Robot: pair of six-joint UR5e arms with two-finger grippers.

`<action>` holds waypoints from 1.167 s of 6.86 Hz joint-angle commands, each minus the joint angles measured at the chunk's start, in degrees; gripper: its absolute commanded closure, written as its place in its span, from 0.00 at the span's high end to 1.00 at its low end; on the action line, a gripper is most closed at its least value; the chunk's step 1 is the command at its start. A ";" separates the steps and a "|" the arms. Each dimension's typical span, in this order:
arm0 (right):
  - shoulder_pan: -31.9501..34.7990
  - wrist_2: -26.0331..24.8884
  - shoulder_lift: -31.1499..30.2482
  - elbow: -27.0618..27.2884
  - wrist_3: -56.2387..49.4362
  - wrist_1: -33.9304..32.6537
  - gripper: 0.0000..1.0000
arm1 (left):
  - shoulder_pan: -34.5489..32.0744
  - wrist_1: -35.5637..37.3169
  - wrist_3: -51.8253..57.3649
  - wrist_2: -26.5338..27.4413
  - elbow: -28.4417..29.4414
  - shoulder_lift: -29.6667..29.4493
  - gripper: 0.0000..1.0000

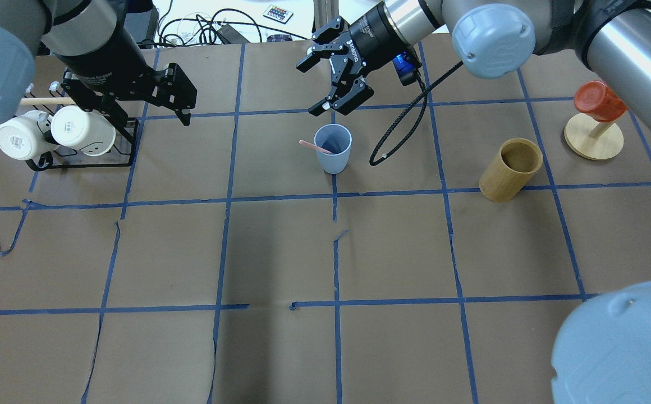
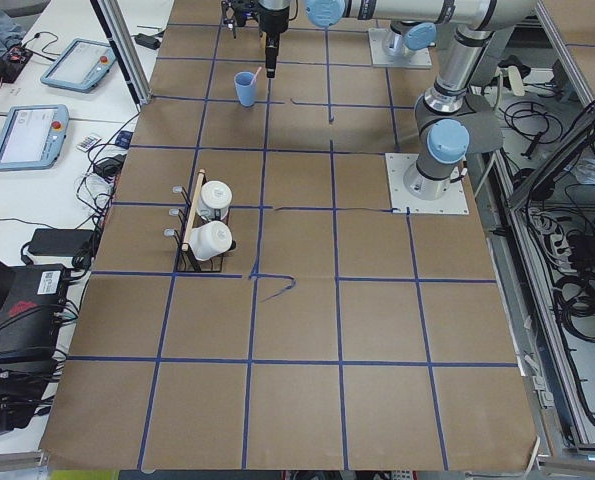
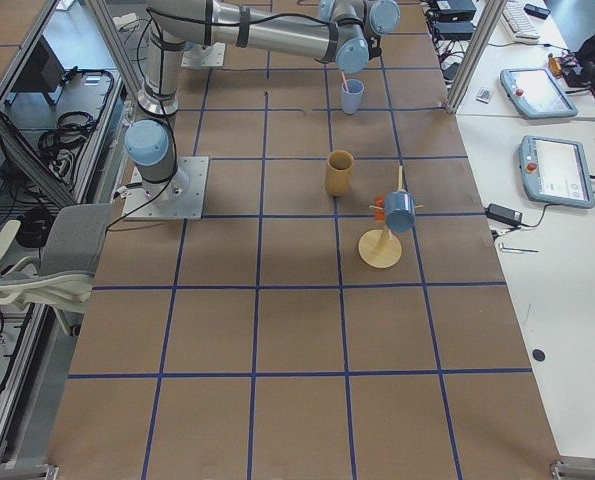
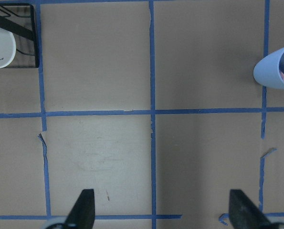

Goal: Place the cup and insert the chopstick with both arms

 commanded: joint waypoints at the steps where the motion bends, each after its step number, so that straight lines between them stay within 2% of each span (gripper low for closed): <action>1: -1.40 -10.72 -3.76 -0.42 -1.05 0.19 1.00 | 0.01 -0.22 -2.33 -0.60 0.78 -0.65 1.00; 2: -2.37 -18.08 -6.65 -0.42 -3.85 0.36 1.00 | -0.08 -0.14 -3.30 0.00 0.69 -0.75 1.00; 5: -3.00 -39.35 -10.63 -0.07 -33.47 7.54 1.00 | 0.10 -0.22 -5.16 0.00 0.52 -0.57 1.00; 6: -3.00 -44.64 -11.16 0.02 -44.63 11.31 1.00 | 0.10 -0.14 -5.16 0.01 0.34 -0.40 1.00; 8: -3.00 -54.14 -11.60 0.37 -65.90 12.58 1.00 | 0.10 -0.14 -5.07 -0.08 0.08 -0.13 1.00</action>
